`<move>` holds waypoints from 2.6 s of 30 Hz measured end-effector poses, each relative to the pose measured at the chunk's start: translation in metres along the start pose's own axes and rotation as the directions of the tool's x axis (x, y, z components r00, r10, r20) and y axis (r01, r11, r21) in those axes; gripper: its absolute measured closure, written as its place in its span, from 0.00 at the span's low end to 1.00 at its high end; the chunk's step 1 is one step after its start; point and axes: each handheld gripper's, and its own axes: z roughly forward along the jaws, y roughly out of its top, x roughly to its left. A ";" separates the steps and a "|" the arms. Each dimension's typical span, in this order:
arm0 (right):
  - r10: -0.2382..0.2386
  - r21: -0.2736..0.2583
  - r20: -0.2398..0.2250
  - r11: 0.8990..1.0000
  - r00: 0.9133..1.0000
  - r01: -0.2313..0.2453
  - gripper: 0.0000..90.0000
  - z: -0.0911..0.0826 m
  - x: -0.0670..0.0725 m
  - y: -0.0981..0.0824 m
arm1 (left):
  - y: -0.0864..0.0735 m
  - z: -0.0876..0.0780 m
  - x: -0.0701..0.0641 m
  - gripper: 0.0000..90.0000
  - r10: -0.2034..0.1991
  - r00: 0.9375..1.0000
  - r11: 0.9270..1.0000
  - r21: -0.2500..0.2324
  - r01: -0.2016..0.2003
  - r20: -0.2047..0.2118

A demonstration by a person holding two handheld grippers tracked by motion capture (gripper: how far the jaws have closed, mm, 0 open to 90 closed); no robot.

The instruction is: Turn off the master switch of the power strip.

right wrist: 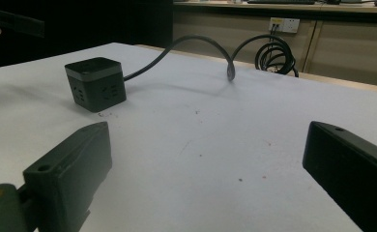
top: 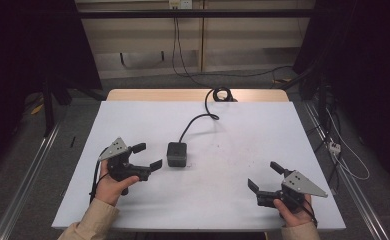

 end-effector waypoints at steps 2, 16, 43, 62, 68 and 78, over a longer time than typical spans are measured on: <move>0.002 -0.002 0.002 1.000 1.000 -0.002 0.04 -0.001 0.000 0.000 | 0.001 0.001 0.000 0.05 0.005 1.000 1.000 0.000 -0.005 0.001; 0.001 -0.006 -0.009 1.000 1.000 -0.001 0.04 0.003 0.001 0.002 | 0.004 0.009 -0.001 0.07 0.013 1.000 1.000 0.010 -0.013 -0.002; 0.002 -0.002 -0.007 1.000 1.000 -0.002 0.04 0.002 0.001 0.002 | 0.009 0.029 -0.002 0.18 0.020 1.000 1.000 0.014 -0.020 0.012; 0.001 0.001 -0.012 1.000 1.000 -0.001 0.04 0.002 0.000 0.001 | 0.011 0.035 -0.003 0.41 0.052 0.999 0.998 0.030 -0.052 0.003; 0.003 -0.002 -0.011 1.000 1.000 -0.003 0.04 0.001 0.000 0.002 | 0.013 0.038 -0.001 0.52 0.031 1.000 0.999 0.032 -0.031 -0.001; 0.002 -0.005 -0.011 1.000 1.000 -0.002 0.04 0.000 0.000 0.002 | 0.014 0.039 0.001 0.73 0.040 0.999 0.999 0.034 -0.039 -0.022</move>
